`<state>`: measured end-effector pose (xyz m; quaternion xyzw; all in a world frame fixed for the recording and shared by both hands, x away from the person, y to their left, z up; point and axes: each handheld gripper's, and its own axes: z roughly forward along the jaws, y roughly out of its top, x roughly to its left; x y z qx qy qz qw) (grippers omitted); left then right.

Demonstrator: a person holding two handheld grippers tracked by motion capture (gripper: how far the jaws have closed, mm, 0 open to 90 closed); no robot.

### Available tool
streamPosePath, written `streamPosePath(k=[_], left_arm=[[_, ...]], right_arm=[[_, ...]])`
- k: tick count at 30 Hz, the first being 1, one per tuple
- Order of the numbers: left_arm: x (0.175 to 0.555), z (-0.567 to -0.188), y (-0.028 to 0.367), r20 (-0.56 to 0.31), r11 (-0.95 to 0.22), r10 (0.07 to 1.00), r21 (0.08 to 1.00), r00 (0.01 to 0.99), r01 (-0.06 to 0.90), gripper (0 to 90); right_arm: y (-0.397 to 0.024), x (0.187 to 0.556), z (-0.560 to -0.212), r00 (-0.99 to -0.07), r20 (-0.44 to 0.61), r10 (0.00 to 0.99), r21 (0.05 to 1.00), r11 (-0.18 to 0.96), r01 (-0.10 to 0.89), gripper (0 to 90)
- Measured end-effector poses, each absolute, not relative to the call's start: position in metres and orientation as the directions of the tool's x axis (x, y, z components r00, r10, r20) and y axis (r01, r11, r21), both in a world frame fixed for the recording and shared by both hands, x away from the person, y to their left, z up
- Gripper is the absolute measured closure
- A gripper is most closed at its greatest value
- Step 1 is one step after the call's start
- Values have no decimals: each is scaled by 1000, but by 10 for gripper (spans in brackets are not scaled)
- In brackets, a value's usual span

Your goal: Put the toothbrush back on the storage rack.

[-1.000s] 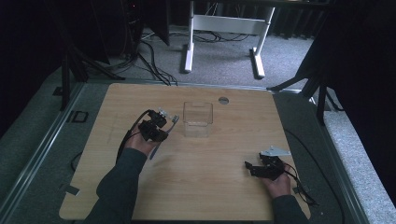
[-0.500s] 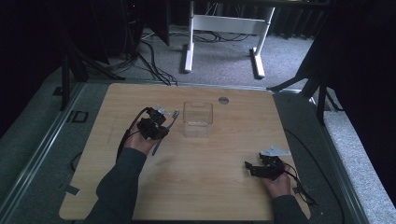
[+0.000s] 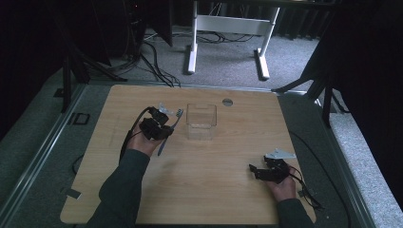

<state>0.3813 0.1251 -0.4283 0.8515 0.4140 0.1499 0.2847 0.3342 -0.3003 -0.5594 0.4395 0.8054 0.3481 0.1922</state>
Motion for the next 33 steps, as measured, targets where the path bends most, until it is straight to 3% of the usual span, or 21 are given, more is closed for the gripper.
streamPosePath(k=[33], left_arm=[[380,-407,116,-22,-445,757,715,653,539,813]], right_arm=[[-300,334,-559,-540,-4,841,730,372,573,211]])
